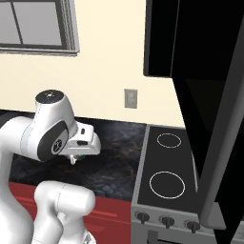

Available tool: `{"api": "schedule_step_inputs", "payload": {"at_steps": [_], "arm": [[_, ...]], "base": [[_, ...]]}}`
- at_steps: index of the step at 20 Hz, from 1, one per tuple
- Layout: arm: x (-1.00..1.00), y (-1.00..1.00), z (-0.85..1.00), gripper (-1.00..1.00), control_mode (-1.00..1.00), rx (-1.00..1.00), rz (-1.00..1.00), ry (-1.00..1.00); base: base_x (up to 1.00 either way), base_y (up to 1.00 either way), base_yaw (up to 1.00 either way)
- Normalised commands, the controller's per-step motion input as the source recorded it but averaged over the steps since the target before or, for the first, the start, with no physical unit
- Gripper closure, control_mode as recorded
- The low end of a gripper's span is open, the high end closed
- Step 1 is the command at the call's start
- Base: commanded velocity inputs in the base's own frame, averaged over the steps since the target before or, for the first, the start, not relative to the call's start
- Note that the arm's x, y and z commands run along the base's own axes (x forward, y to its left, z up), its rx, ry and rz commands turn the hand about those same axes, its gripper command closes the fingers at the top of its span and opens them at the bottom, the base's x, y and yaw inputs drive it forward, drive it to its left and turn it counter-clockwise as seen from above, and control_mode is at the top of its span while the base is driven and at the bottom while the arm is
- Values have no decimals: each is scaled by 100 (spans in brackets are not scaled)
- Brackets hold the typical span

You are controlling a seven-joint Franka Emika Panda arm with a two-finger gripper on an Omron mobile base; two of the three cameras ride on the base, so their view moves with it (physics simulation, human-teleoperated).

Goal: Pick the mug from the counter and place it inside the microwave. Then close the microwave.

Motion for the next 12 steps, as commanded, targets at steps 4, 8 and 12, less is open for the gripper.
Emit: {"api": "schedule_step_inputs", "payload": {"at_steps": [4, 8, 12], "arm": [[0, 0, 0, 100, -100, 0, 0, 0], [0, 0, 0, 100, -100, 0, 0, 0], [0, 0, 0, 100, -100, 0, 0, 0]], "base": [[0, 0, 0], [0, 0, 0], [0, 0, 0]]}}
